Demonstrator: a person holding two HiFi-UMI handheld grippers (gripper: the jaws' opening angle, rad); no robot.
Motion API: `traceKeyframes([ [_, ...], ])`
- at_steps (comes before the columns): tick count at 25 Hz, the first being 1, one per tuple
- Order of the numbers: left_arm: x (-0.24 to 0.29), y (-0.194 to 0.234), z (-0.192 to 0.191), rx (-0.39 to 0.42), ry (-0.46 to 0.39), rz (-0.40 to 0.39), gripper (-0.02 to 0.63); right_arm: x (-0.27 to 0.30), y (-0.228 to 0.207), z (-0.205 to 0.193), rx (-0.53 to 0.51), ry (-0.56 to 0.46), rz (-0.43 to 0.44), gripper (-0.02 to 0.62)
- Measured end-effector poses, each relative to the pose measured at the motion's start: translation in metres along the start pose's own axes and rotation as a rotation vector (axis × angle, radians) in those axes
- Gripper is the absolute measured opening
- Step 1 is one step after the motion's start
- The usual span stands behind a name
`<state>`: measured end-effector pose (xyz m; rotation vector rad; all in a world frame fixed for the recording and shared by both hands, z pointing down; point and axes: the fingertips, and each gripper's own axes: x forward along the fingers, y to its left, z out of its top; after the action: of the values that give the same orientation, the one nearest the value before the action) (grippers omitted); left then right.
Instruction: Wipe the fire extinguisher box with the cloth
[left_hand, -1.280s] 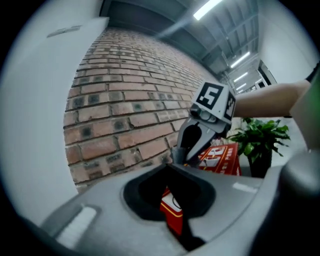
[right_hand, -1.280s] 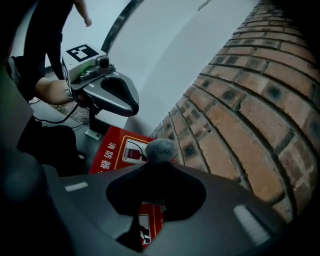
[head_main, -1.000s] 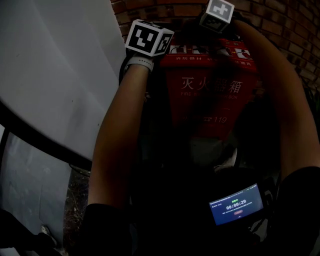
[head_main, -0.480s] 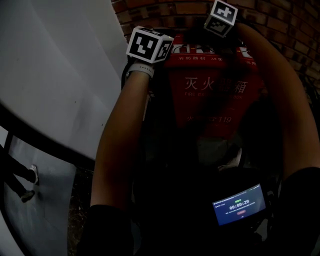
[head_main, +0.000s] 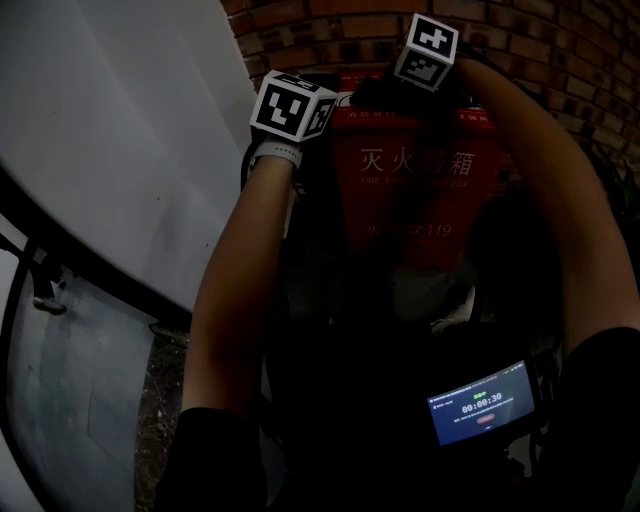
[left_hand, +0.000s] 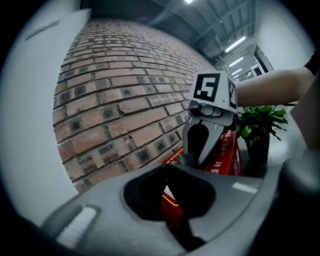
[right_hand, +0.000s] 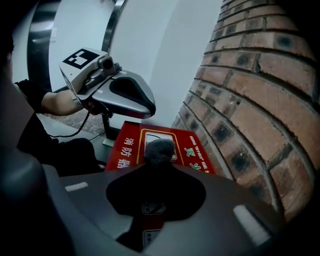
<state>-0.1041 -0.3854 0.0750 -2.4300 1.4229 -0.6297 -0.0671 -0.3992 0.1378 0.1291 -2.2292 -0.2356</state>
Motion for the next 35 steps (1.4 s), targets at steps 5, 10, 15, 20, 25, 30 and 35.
traceKeyframes([
  [5, -0.015, -0.012, 0.013, -0.015, -0.024, -0.020, 0.003, -0.004, 0.026, 0.005, -0.015, 0.002, 0.015, 0.054],
  [10, -0.023, -0.024, 0.017, -0.047, -0.031, -0.046, 0.003, -0.012, 0.047, 0.002, -0.033, 0.036, 0.017, 0.055],
  [15, -0.029, -0.029, 0.026, -0.039, -0.034, -0.050, 0.003, -0.021, 0.062, 0.002, -0.071, 0.076, 0.036, 0.055],
  [20, -0.018, -0.033, 0.037, -0.013, -0.036, -0.077, 0.003, -0.042, 0.035, 0.004, -0.038, 0.077, -0.062, 0.055],
  [25, 0.009, -0.033, 0.049, 0.025, -0.029, -0.100, 0.003, -0.054, -0.028, -0.016, -0.019, 0.098, -0.240, 0.055],
  [30, 0.047, -0.031, 0.047, -0.131, -0.012, -0.163, 0.003, -0.053, -0.075, -0.044, 0.022, 0.125, -0.340, 0.057],
  [35, 0.076, -0.025, 0.050, -0.276, -0.040, -0.209, 0.003, -0.052, -0.099, -0.053, 0.059, 0.090, -0.373, 0.057],
])
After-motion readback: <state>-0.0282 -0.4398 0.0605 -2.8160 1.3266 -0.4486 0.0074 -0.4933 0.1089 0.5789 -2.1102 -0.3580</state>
